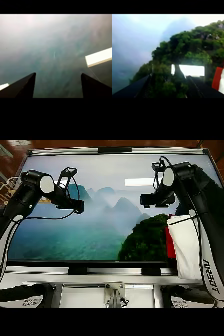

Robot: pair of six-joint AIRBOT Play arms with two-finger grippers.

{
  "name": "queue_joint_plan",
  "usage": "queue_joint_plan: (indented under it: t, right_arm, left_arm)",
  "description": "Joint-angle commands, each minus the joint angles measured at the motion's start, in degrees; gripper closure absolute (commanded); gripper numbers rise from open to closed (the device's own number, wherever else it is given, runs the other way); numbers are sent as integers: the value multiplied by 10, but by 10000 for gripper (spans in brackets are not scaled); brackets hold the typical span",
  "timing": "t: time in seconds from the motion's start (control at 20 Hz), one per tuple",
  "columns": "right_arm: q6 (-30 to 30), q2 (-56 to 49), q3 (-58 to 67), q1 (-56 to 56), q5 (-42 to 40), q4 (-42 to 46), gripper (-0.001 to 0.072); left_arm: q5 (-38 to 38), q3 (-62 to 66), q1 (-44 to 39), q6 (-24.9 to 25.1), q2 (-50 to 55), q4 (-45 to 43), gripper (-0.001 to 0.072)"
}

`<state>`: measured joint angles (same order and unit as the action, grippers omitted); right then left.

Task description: Fold the shirts.

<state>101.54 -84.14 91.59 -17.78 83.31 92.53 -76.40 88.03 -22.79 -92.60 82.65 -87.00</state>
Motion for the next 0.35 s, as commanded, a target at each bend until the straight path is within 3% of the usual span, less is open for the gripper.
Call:
queue_joint_plan:
  t: [0.0,0.3]
  right_arm:
    - [0,-3,2,-2,3,4,139]
    - [0,-3,2,-2,3,4,139]
  left_arm:
    - [9,0,-2,-1,0,0,58]
    - [12,0,-2,-24,0,0,58]
